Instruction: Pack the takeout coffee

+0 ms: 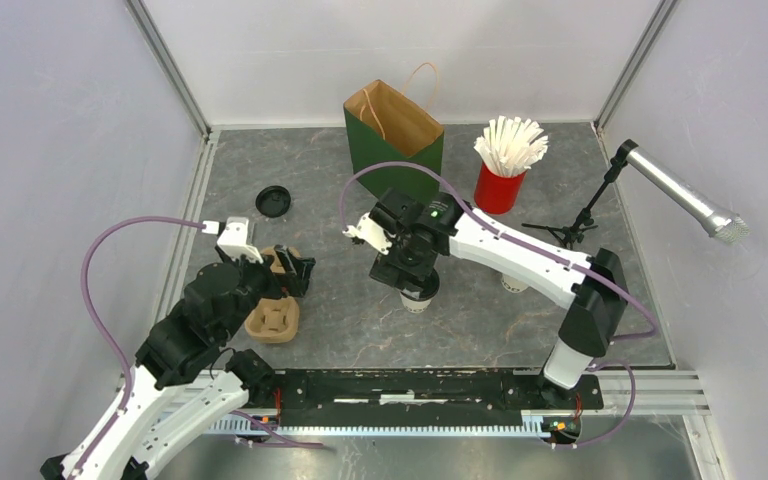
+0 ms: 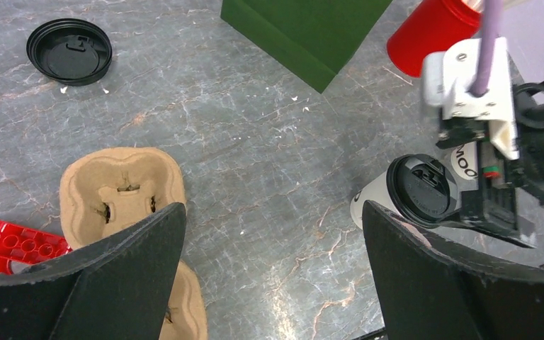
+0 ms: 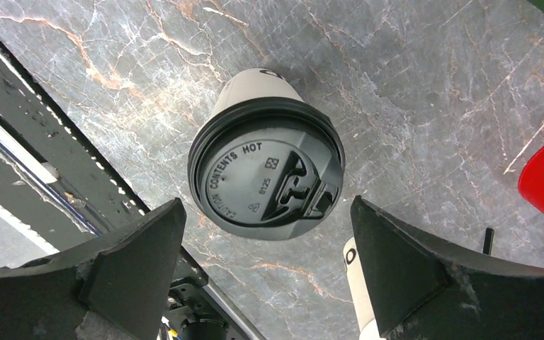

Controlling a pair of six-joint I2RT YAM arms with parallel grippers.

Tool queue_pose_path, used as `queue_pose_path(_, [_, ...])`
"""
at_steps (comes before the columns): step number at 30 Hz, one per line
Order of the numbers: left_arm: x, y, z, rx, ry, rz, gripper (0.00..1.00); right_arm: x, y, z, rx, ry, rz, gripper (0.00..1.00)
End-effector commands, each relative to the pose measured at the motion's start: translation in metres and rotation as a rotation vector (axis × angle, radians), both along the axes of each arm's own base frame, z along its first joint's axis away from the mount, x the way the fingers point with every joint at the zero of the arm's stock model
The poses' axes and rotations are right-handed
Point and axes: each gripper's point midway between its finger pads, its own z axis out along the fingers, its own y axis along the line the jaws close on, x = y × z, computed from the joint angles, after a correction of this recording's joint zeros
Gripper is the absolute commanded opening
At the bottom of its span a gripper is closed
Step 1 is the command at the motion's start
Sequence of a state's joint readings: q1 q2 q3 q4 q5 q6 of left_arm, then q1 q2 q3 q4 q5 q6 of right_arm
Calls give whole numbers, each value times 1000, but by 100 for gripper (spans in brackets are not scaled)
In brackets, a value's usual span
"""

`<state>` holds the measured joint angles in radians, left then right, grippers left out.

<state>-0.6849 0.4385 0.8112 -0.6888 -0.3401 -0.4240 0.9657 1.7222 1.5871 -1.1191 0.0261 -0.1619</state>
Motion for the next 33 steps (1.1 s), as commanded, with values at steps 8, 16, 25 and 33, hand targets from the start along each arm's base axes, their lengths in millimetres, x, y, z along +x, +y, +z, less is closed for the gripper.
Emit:
queue_pose_path(8, [0,-35,-5,-12,53,-156,100,24,-6,64,325,-204,-143,85])
queue_pose_path(16, [2,-117,-29,-235,242,-384,97,28,-12,49,654,-279,-264,59])
queue_pose_path(25, [24,-163,-51,-366,322,-442,94,33,-17,44,791,-347,-321,59])
queue_pose_path(33, [33,-176,-76,-408,351,-439,94,29,-14,32,796,-324,-291,63])
